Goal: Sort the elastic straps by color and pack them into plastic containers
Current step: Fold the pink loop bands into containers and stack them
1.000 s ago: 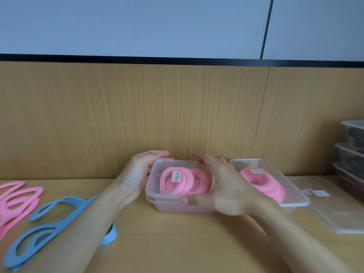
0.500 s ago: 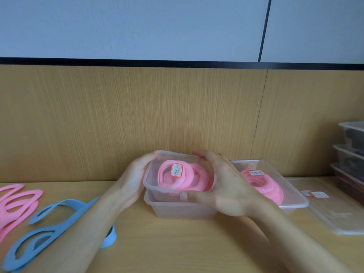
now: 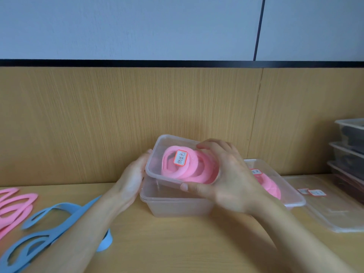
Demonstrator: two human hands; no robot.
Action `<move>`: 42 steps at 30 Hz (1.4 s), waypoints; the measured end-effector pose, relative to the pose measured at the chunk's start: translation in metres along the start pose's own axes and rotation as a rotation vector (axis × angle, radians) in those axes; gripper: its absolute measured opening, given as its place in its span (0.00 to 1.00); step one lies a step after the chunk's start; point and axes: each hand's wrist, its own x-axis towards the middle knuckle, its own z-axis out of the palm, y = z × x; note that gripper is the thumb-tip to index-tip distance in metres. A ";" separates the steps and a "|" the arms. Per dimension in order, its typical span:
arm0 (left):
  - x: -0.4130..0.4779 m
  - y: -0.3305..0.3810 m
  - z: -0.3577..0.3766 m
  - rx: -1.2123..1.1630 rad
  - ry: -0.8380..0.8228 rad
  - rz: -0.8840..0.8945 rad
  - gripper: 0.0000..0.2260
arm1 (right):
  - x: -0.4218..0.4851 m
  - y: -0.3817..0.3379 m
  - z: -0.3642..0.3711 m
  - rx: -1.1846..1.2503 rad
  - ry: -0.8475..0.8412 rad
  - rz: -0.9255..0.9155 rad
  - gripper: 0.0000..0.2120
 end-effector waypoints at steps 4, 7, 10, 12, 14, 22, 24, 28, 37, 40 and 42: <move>0.000 0.001 0.000 0.113 0.005 0.010 0.16 | -0.001 0.004 -0.011 -0.056 0.052 0.018 0.48; 0.002 -0.003 0.000 0.163 0.061 -0.012 0.13 | 0.000 0.008 -0.018 -0.111 0.094 0.040 0.48; 0.002 -0.005 -0.002 0.227 0.071 -0.029 0.15 | 0.001 0.014 -0.027 -0.174 0.118 0.096 0.48; 0.001 -0.005 -0.003 0.271 0.053 -0.032 0.18 | 0.001 0.017 -0.033 -0.212 0.130 0.142 0.47; 0.001 -0.004 -0.004 0.294 0.044 -0.030 0.21 | 0.000 0.021 -0.041 -0.248 0.132 0.197 0.47; 0.001 -0.004 -0.002 0.306 0.058 -0.017 0.20 | -0.009 0.029 -0.062 -0.399 0.031 0.437 0.58; 0.001 -0.004 -0.001 0.313 0.063 -0.013 0.19 | -0.012 0.028 -0.064 -0.405 -0.029 0.489 0.62; 0.001 -0.004 -0.001 0.317 0.069 -0.005 0.19 | -0.015 0.025 -0.067 -0.459 -0.053 0.540 0.55; 0.003 -0.006 -0.003 0.295 0.061 -0.023 0.19 | -0.029 0.025 -0.095 -0.471 0.057 0.581 0.35; 0.004 -0.006 -0.003 0.307 0.061 -0.026 0.20 | -0.026 0.025 -0.094 -0.463 0.138 0.539 0.29; 0.004 -0.006 -0.002 0.311 0.057 -0.028 0.19 | -0.023 0.021 -0.088 -0.389 0.160 0.439 0.26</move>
